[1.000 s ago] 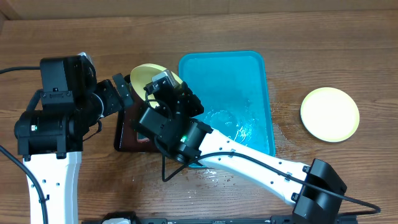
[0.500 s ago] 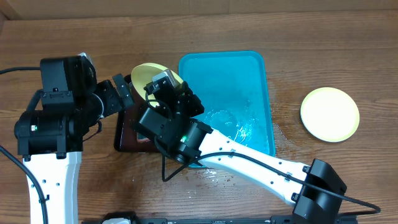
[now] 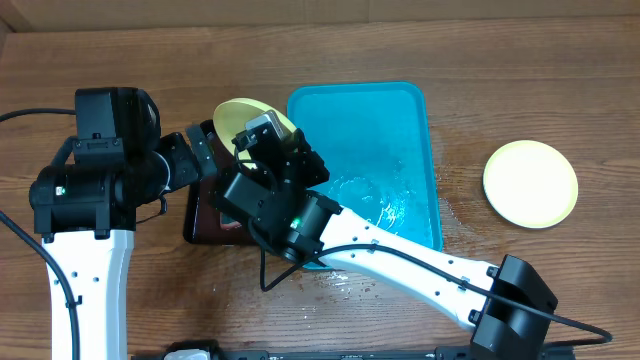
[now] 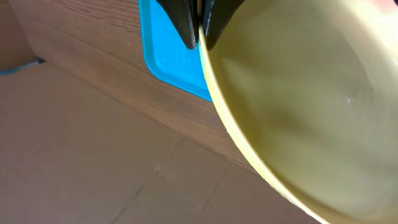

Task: Clean dirty plates on tray and stack at the side
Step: 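Lift the yellow plate with the right gripper and tilt it over the black tray, then carry the yellow plate right and stack it on the plate stack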

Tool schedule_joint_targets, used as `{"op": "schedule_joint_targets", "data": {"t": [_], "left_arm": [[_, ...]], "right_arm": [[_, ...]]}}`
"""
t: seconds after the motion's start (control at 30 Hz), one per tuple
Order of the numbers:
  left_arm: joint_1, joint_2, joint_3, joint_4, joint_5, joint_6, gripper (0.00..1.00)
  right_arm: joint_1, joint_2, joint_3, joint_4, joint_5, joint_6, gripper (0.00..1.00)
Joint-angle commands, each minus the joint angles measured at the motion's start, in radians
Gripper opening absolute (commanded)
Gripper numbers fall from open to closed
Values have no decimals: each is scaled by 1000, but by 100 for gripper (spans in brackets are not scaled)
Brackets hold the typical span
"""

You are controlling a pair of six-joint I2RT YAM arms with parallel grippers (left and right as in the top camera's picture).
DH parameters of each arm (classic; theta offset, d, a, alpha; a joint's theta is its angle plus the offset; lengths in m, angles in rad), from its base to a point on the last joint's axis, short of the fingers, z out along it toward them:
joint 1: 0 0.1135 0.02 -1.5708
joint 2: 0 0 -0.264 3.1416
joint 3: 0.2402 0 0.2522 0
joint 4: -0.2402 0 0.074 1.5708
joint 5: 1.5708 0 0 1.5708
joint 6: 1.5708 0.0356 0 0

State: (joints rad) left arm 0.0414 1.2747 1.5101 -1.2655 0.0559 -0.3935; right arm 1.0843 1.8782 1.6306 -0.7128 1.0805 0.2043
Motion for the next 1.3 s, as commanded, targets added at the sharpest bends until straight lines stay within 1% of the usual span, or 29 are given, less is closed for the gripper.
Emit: {"op": "schedule_joint_targets", "data": {"t": [0.0,0.07,0.13,0.2,0.27,0.33,0.37,0.4,0.43,0.47,0.53,0.6,0.63,0.7,0.8,0.97,1.07,1.1,1.2,1.23,1.27], "left_arm": [[5,0,17,-10,-11,-22,100],[5,0,17,-13,-11,-22,100],[5,0,17,-13,-11,-22,100],[5,1,17,-1,-11,-22,100],[5,0,17,15,-11,-22,100],[5,0,17,25,-11,-22,100],[5,0,17,26,-11,-22,100],[5,0,17,24,-11,-22,100],[5,1,17,24,-11,-21,100],[5,1,17,24,-11,-21,100],[5,1,17,25,-11,-21,100],[5,1,17,22,-11,-21,100],[5,1,17,20,-11,-21,100],[5,0,17,16,-11,-8,100],[5,1,17,13,-11,15,100],[5,1,17,15,-11,41,100],[4,1,17,18,-11,42,100],[4,1,17,22,-11,42,100],[4,1,17,28,-11,42,100],[4,1,17,28,-11,42,100],[4,1,17,27,-11,43,100]], "right_arm": [[-15,-23,19,0,-30,-5,4],[-22,-23,19,4,56,-21,4],[-34,-23,19,6,55,21,4],[-45,-23,19,-8,-100,31,4],[-64,-20,19,-27,-174,54,4],[-104,-25,21,-78,-236,211,4],[-164,-38,21,-120,-386,313,4],[-209,-46,21,-134,-500,346,4],[-240,-52,21,-138,-572,356,4],[-293,-64,21,-143,-684,364,4],[-429,-97,21,-155,-928,369,4],[-566,-129,21,-171,-1124,369,4],[-647,-145,21,-185,-1214,369,4],[-801,-164,21,-225,-1326,367,4],[-1038,-165,17,-338,-1361,324,4],[-1334,-147,-39,-486,-1360,212,4],[-1448,-147,-122,-478,-1359,210,4],[-1492,-147,-187,-446,-1352,211,4],[-1537,-147,-303,-372,-1352,222,4],[-1552,-147,-373,-313,-1337,237,4],[-1558,-147,-401,-287,-1315,254,4]]}}
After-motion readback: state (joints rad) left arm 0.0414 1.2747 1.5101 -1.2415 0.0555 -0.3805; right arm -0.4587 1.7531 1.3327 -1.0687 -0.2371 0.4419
